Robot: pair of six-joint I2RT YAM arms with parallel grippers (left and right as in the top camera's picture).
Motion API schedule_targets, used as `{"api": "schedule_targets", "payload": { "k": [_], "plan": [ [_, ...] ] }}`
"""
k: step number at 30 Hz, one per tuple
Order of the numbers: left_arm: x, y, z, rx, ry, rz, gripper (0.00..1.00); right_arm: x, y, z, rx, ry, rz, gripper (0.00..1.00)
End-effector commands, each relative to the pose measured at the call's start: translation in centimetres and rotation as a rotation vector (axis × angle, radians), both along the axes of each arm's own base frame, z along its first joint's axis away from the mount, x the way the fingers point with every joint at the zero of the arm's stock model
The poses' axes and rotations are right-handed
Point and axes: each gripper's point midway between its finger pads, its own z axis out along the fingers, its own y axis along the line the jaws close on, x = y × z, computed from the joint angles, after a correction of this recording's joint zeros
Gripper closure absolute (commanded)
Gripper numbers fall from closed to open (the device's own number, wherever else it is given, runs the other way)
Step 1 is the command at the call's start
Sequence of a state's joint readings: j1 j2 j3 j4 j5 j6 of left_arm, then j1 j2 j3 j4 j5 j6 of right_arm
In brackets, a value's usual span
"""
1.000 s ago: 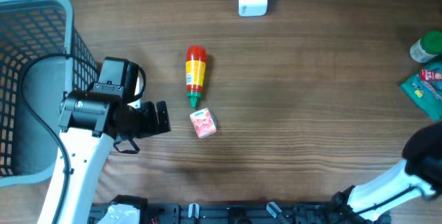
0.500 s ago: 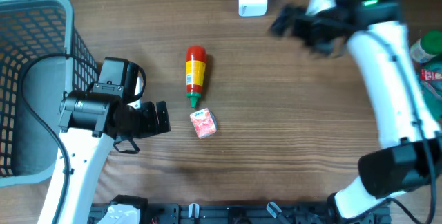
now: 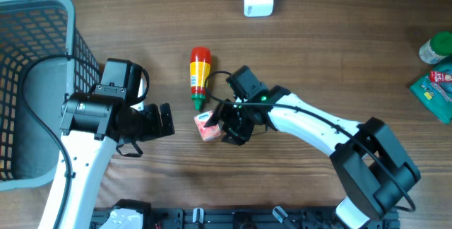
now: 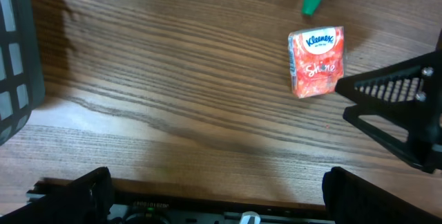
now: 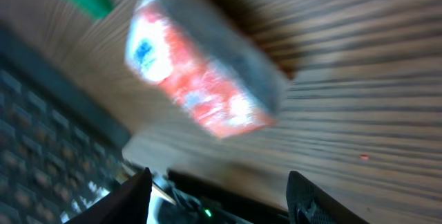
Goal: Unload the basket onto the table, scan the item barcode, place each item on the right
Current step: 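Return the right gripper and grasp the red Kleenex pack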
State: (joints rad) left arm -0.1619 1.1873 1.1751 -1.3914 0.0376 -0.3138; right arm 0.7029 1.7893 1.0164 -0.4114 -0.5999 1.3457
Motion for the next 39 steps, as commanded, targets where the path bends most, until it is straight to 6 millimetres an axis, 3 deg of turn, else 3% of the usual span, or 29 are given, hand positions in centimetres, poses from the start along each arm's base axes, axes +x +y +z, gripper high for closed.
{"api": "schedule_targets", "payload": {
  "k": [1,6,10,14,17,19,21,23,26,28,32,39],
  "plan": [
    [-0.1,0.1,0.0,0.011,-0.002,0.01,0.0,0.0,-0.9,-2.1,-0.087,0.081,-0.187,0.38],
    [-0.1,0.1,0.0,0.011,-0.002,0.01,0.0,0.5,-1.5,-3.6,-0.165,0.02,-0.269,0.38],
    [-0.1,0.1,0.0,0.011,-0.002,0.01,0.0,1.5,0.2,-3.2,-0.105,-0.043,-0.265,0.38],
    [-0.1,0.1,0.0,0.011,-0.002,0.01,0.0,1.0,0.0,-5.5,-0.16,0.007,-0.307,0.42],
    [-0.1,0.1,0.0,0.011,-0.002,0.01,0.0,0.1,-0.3,-7.5,-0.194,0.061,-0.296,0.65],
    [-0.1,0.1,0.0,0.011,-0.002,0.01,0.0,-0.4,-0.1,-7.7,-0.183,0.082,-0.268,0.92],
    [-0.1,0.1,0.0,0.011,-0.002,0.01,0.0,-0.7,0.3,-7.1,-0.143,0.082,-0.213,0.95],
    [-0.1,0.1,0.0,0.011,-0.002,0.01,0.0,-1.6,1.0,-5.4,-0.037,0.127,-0.115,0.96],
    [-0.1,0.1,0.0,0.011,-0.002,0.01,0.0,-2.8,1.7,0.9,0.287,0.191,0.1,0.96],
    [-0.1,0.1,0.0,0.011,-0.002,0.01,0.0,-3.2,0.3,5.4,0.493,0.237,0.185,0.96],
    [-0.1,0.1,0.0,0.011,-0.002,0.01,0.0,-2.2,-2.6,9.6,0.684,0.245,0.19,0.96],
    [-0.1,0.1,0.0,0.011,-0.002,0.01,0.0,-1.8,-6.5,13.9,0.781,0.206,0.115,0.96]
  ]
}}
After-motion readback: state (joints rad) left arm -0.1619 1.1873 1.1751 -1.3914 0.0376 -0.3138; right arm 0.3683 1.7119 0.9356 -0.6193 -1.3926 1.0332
